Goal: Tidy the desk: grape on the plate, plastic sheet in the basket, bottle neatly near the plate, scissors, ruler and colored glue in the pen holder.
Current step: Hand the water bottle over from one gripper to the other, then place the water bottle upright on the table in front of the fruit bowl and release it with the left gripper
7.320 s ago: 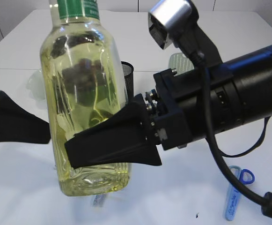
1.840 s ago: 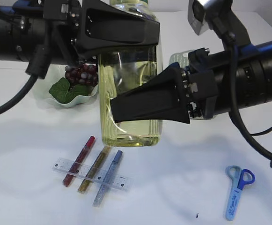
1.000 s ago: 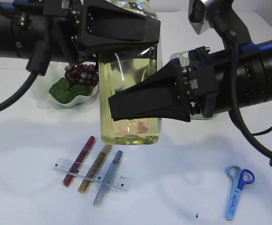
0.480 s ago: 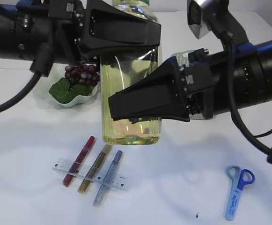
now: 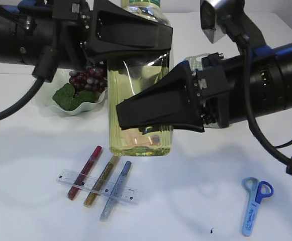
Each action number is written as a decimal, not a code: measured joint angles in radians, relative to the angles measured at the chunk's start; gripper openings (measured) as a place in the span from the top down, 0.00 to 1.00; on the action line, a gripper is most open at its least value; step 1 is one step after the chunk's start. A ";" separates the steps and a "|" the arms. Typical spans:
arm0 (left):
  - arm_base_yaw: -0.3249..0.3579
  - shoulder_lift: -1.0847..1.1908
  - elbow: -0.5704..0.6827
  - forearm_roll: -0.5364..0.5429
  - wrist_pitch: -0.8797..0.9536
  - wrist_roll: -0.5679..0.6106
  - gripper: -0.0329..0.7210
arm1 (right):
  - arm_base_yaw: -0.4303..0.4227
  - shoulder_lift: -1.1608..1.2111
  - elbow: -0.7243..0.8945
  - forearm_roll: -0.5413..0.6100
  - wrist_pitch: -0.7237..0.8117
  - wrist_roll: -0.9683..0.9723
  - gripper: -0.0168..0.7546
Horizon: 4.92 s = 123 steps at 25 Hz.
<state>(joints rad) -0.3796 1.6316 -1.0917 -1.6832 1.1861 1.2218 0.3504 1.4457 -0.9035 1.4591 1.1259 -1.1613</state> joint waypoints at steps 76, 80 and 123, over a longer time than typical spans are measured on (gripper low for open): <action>0.106 0.002 -0.199 0.913 0.006 -0.458 0.34 | 0.000 -0.002 -0.140 -1.002 0.009 0.820 0.21; 0.106 0.002 -0.205 1.038 -0.002 -0.576 0.34 | 0.000 -0.002 -0.140 -1.071 0.011 0.857 0.21; 0.152 0.002 -0.209 1.649 -0.132 -1.243 0.34 | 0.000 -0.002 -0.140 -1.381 -0.010 0.957 0.51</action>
<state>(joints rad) -0.2280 1.6336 -1.3003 -0.0342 1.0538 -0.0212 0.3504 1.4439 -1.0431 0.0782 1.1161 -0.2040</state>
